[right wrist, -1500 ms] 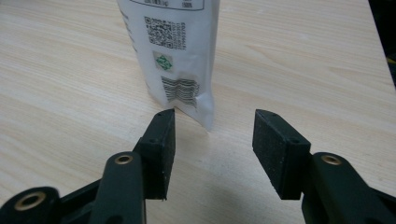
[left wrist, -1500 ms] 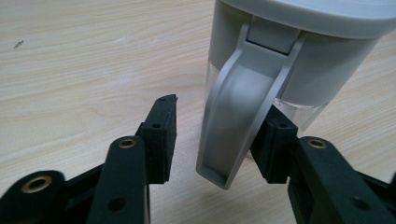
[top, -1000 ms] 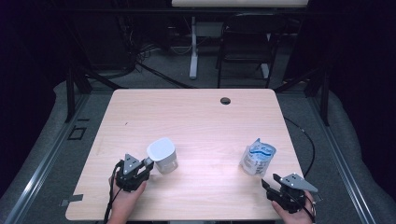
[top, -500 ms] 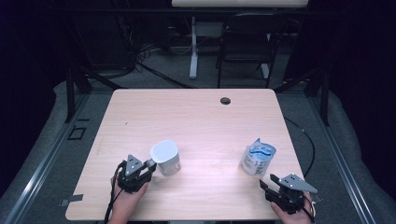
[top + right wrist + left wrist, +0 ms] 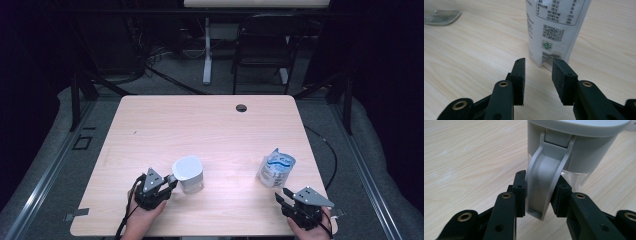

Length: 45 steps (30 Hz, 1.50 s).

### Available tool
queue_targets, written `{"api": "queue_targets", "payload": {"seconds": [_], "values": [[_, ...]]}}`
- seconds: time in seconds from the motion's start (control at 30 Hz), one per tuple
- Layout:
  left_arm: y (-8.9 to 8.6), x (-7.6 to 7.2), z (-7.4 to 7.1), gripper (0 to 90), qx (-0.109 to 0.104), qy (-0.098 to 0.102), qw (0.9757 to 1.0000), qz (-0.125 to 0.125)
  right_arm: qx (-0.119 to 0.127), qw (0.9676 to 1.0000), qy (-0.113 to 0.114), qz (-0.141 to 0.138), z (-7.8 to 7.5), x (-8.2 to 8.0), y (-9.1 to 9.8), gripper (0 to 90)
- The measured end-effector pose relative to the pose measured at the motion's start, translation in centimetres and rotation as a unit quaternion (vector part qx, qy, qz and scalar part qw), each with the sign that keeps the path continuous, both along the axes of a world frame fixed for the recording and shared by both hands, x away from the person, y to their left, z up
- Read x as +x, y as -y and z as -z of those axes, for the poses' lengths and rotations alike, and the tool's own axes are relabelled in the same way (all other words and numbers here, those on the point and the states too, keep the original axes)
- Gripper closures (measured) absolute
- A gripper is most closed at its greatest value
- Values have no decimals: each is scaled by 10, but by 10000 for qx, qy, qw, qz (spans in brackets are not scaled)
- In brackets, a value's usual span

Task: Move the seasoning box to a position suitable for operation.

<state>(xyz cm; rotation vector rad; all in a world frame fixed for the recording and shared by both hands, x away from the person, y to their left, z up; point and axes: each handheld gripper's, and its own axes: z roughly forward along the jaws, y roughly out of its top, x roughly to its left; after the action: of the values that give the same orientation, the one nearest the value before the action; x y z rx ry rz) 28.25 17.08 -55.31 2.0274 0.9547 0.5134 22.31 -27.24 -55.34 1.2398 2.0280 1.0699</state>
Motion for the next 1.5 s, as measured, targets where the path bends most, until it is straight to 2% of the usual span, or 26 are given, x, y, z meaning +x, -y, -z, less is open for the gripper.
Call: {"api": "queue_targets", "payload": {"seconds": [0.17, 0.23, 0.4, 0.53, 0.63, 0.7, 0.73, 0.77, 0.83, 0.93, 0.97, 1.0, 1.03, 1.13, 1.17, 1.2, 1.23, 1.27, 1.33, 1.37, 1.5], "values": [[3, 0, 0, 693, -14, -11, 9999, 136, -16, 10000, 70, -59, 0, -1, -3, 645], [4, 0, 0, 693, -6, -12, 9999, 167, -36, 9999, 109, -69, 0, -1, -4, 677], [3, 2, 0, 693, -12, 5, 9997, 227, -102, 9991, 388, -98, -10, -1, -9, 745], [4, 4, 0, 693, -3, -7, 9996, 293, -69, 9991, 348, -213, -13, -1, -16, 772], [5, 6, 1, 694, 3, -22, 9990, 439, -180, 9988, 299, -353, -13, 2, -26, 801], [7, 8, 1, 694, -5, -4, 9986, 520, -159, 9986, 265, -433, -14, 5, -33, 835], [8, 9, 1, 694, -11, -20, 9982, 591, -96, 9986, 213, -479, -14, 7, -36, 848], [9, 10, 1, 694, -7, -17, 9980, 630, -44, 9985, 68, -545, -14, 12, -41, 869], [12, 10, 1, 694, -9, -19, 9975, 713, -18, 9982, 5, -593, -13, 14, -45, 875], [15, 9, 0, 694, 2, -24, 9965, 832, -50, 9976, 24, -689, -7, 21, -57, 888], [16, 8, 0, 694, 14, -25, 9960, 898, -101, 9974, 16, -719, -6, 22, -60, 889], [19, 7, 0, 694, 0, -20, 9947, 1029, -169, 9960, 34, -882, -4, 25, -70, 888], [19, 7, 0, 694, 0, -20, 9947, 1029, -169, 9960, 34, -882, -4, 25, -70, 888], [23, 4, 0, 693, 26, -3, 9924, 1232, -169, 9941, 108, -1063, -5, 29, -79, 883], [24, 3, 1, 692, 19, 21, 9922, 1244, -3, 9933, 103, -1150, -6, 31, -84, 856], [24, 2, 1, 690, 17, 40, 9926, 1215, 45, 9933, 122, -1148, -6, 31, -86, 848], [24, 0, 0, 674, 27, 102, 9939, 1100, 57, 9936, 142, -1115, -4, 30, -87, 840], [24, 0, 0, 627, 27, 102, 9939, 1100, 57, 9936, 142, -1115, -4, 30, -87, 840], [20, -1, -2, 617, 13, 77, 9949, 1006, -70, 9934, 130, -1140, -2, 27, -89, 826], [15, -5, -3, 626, -37, 78, 9960, 893, -86, 9933, 157, -1142, 0, 24, -88, 823], [9, -9, -5, 659, -102, 58, 9972, 740, -44, 9935, 176, -1125, 1, 23, -87, 792]]}}
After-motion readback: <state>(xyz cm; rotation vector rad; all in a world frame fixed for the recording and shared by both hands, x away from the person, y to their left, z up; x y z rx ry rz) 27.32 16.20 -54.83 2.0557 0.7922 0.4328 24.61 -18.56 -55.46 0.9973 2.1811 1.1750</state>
